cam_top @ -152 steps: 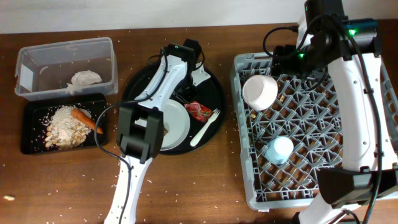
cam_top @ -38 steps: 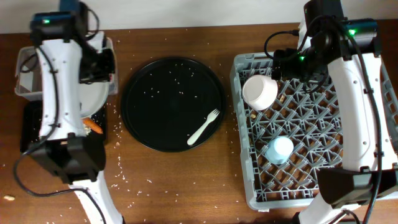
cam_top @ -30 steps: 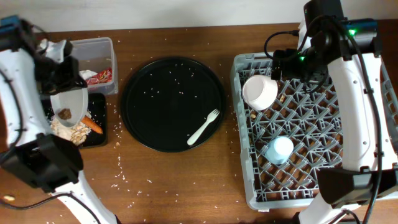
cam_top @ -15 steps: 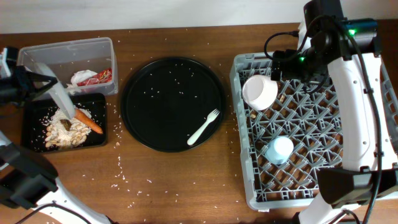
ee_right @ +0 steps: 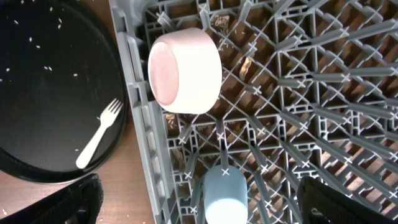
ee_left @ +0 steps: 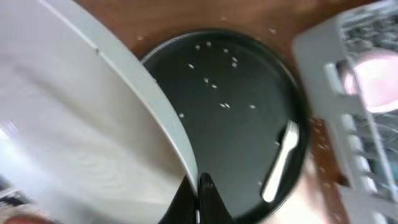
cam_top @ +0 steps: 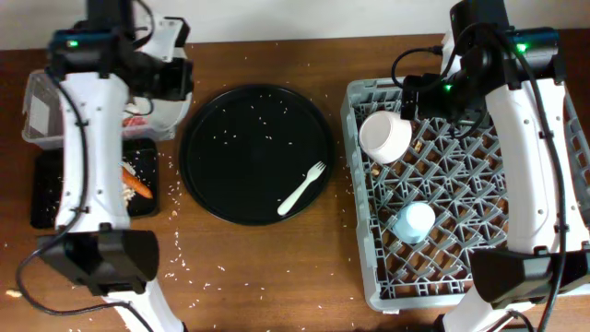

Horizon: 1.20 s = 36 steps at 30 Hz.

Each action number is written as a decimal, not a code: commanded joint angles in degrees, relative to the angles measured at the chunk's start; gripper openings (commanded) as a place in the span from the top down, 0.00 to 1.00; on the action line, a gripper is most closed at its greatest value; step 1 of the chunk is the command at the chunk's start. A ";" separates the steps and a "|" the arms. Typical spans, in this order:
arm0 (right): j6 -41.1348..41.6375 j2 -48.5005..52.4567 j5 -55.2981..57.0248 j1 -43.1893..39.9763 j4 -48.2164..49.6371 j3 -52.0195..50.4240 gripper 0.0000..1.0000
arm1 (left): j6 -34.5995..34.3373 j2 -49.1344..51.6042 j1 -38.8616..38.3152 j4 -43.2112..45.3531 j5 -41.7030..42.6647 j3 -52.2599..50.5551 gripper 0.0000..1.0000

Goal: Sort waste into correct bins and load items into the dishwasher rack
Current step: 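Return the white plate to the round tray and withdraw the left gripper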

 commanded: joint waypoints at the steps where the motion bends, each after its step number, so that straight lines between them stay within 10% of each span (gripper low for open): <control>1: 0.22 0.22 0.72 -0.07 0.20 -0.04 0.01 | -3.74 -0.90 -4.85 3.34 -9.64 0.31 1.00; 13: 0.22 0.22 0.50 -0.07 0.87 -0.04 0.01 | -3.78 8.35 -23.63 6.80 -10.32 -15.12 0.99; 18: 0.24 0.22 -1.36 0.02 2.64 -0.04 0.01 | -7.52 8.28 -23.12 6.03 -10.27 -14.38 0.30; 26: 3.74 6.56 -4.17 15.61 21.59 -0.04 0.06 | -13.94 7.56 -8.41 -4.66 -9.20 12.92 0.15; 36: 9.51 30.32 -4.98 22.53 25.00 -0.04 0.30 | -13.86 7.67 -3.04 -4.83 -9.90 13.40 0.07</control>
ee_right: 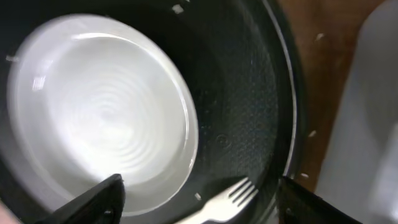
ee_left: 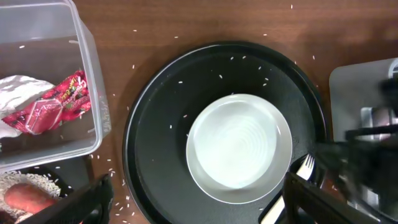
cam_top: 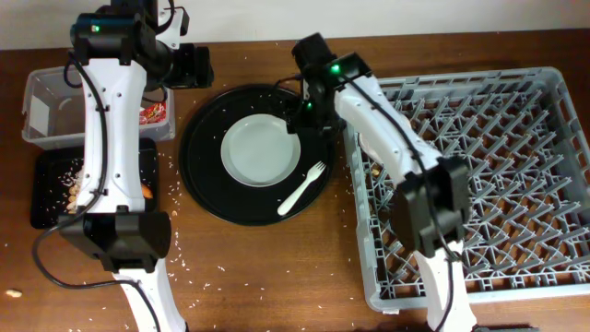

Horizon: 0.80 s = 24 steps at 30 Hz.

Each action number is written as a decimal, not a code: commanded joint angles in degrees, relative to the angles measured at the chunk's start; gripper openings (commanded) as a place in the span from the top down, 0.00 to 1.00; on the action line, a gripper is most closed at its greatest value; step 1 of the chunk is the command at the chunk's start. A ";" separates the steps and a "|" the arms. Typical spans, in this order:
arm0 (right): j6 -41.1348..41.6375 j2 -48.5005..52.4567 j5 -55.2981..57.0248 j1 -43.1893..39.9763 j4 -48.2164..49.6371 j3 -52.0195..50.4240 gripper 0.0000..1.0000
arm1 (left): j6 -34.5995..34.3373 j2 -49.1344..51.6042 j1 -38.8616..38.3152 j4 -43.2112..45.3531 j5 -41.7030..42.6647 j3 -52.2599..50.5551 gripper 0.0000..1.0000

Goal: Sort waste into correct bins and load items into the dishwasher rack
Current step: 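Return the white plate to the round tray and withdraw the left gripper, then grasp the white plate rim with the right gripper and lift it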

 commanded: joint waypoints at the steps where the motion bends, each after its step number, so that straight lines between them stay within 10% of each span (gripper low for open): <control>1: 0.81 4.59 -0.42 1.64 0.37 0.07 0.34 | -0.55 -0.66 0.24 -0.02 -0.66 0.72 0.05; 9: 3.02 10.38 0.11 3.67 3.52 -0.02 0.55 | -0.55 -0.66 0.26 -0.02 -2.99 0.72 0.01; 15: 3.56 11.37 0.11 3.67 3.56 -0.04 0.95 | -0.55 -0.66 0.26 -0.04 -2.99 0.72 0.01; 24: 0.44 4.11 0.24 -2.12 -8.07 9.79 0.96 | -0.55 -0.66 0.26 -0.04 -2.97 0.72 0.01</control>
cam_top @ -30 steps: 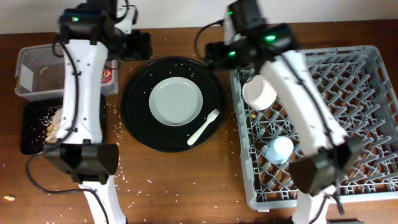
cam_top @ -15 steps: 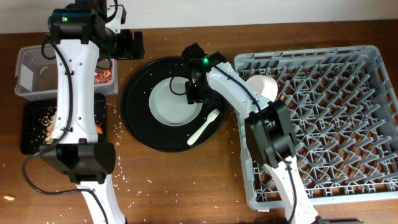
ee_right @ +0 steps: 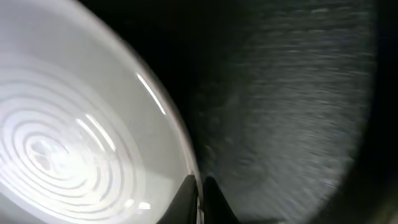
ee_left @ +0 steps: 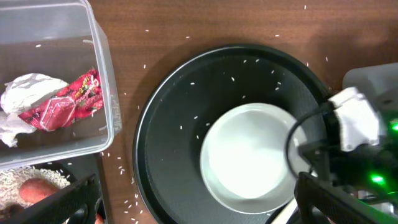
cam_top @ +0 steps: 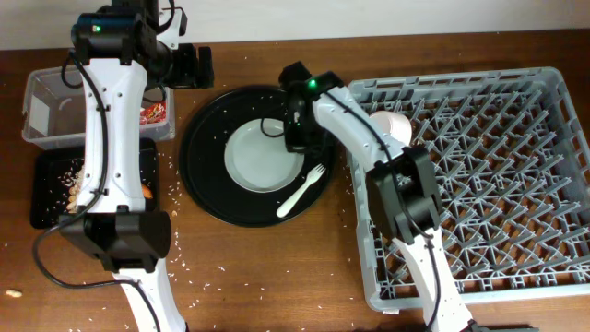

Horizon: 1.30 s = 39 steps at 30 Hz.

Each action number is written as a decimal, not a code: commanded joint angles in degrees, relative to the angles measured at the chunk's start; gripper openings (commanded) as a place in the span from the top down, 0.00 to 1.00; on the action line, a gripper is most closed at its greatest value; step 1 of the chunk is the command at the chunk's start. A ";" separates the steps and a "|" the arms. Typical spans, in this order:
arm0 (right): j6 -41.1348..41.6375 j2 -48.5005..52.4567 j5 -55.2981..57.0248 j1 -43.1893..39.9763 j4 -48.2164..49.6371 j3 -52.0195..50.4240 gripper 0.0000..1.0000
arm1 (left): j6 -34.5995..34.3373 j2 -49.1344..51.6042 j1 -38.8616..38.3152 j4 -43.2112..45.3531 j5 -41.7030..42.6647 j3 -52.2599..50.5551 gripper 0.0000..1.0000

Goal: Sort waste into correct bins and load items into the dishwasher rack
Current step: 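Grasp the white plate rim with the right gripper and lift it, then stand the white plate upright in the rack with the right gripper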

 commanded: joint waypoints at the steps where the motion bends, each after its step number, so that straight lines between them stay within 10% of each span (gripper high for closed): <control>1: -3.74 -6.97 2.54 -4.15 -5.90 9.27 0.96 | -0.35 -0.66 0.26 0.02 -0.59 0.72 0.01; 8: -5.29 -17.84 27.98 -8.46 -23.34 27.85 0.96 | -0.35 -0.66 0.26 0.02 -0.59 0.72 0.01; 17: -9.40 -28.41 61.81 -19.15 -27.36 27.67 0.96 | -0.35 -0.66 0.26 0.02 -0.59 0.72 0.01; 36: -9.62 -28.33 47.04 -27.32 -10.93 -8.92 0.96 | -0.33 -0.66 0.24 0.02 -0.59 0.72 0.01; 39: -9.62 -28.33 46.34 -27.32 -10.86 -8.92 0.58 | -0.35 -0.66 0.26 0.02 -0.59 0.72 0.01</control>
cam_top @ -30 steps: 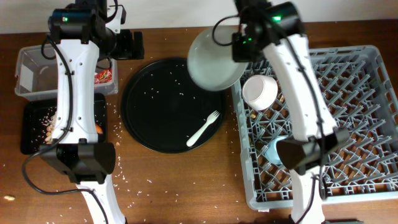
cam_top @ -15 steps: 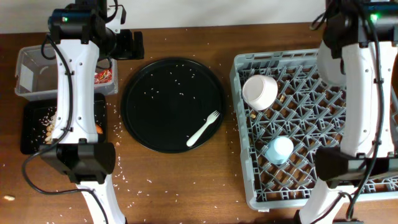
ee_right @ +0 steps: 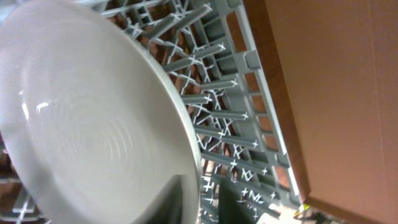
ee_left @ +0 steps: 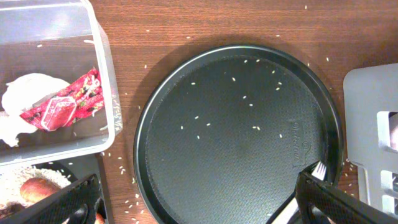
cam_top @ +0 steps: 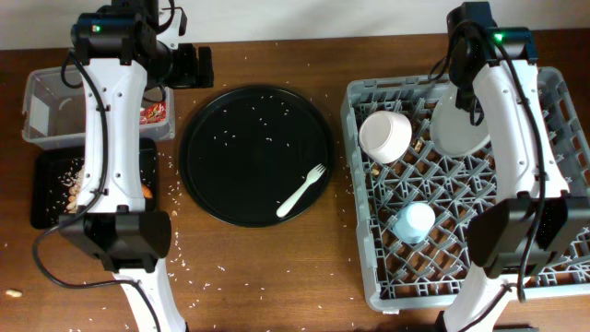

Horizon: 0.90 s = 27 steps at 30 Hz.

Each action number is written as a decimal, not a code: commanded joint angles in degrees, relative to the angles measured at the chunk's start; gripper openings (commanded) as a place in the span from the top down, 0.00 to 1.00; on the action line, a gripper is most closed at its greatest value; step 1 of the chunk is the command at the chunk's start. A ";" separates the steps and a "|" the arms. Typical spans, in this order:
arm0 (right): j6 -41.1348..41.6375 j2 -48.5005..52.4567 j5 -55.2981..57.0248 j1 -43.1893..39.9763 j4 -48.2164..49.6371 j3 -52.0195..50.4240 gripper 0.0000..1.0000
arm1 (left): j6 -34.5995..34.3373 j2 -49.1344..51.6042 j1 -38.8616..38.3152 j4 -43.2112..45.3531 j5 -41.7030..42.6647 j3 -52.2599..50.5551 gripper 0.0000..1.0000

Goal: Sort waste into correct bins and load items into the dishwasher rack
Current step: 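Stand the white plate upright in the rack with the right gripper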

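Observation:
My right gripper (cam_top: 459, 90) is shut on the rim of a white plate (cam_top: 456, 129), which it holds tilted over the back of the grey dishwasher rack (cam_top: 361, 232). In the right wrist view the plate (ee_right: 93, 124) fills the left side, pinched at the gripper (ee_right: 199, 200), with the rack (ee_right: 239, 118) grid behind. A pink cup (cam_top: 385, 136) and a blue cup (cam_top: 412, 221) sit in the rack. A white fork (cam_top: 302, 189) lies on the black round tray (cam_top: 221, 138). My left gripper (cam_top: 191, 66) hangs open above the tray's back left (ee_left: 199, 204).
A clear bin (cam_top: 41, 111) at the far left holds a red wrapper (ee_left: 62, 102) and white tissue. In front of it a black bin (cam_top: 46, 194) holds rice and a carrot. Rice grains are scattered on the tray and the brown table.
My right gripper has moved with the plate from the black tray to over the back of the rack. Only the fork is left on the tray. The left arm has not moved.
First my left gripper was shut on the plate near the bins while the right hung open over the rack. Then the plate lay on the tray under my open right gripper. That gripper then shut on its rim and now holds it over the rack.

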 commanded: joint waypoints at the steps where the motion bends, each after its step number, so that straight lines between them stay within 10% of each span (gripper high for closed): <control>1: 0.63 -0.81 -1.53 -0.24 0.33 -0.35 0.38 | -0.35 -0.66 0.26 -0.04 -0.44 0.72 0.01; 3: 0.63 -0.83 -3.98 -0.20 1.07 -0.04 0.24 | -0.35 -0.66 0.26 -0.04 -0.44 0.72 0.01; 12: 6.95 -1.53 -24.50 0.90 -13.20 25.03 0.22 | -0.33 -0.66 0.26 -0.04 -0.44 0.72 0.01; 27: 6.91 -1.60 -39.15 2.62 -12.57 25.16 0.22 | -0.35 -0.66 0.26 -0.04 -0.44 0.72 0.01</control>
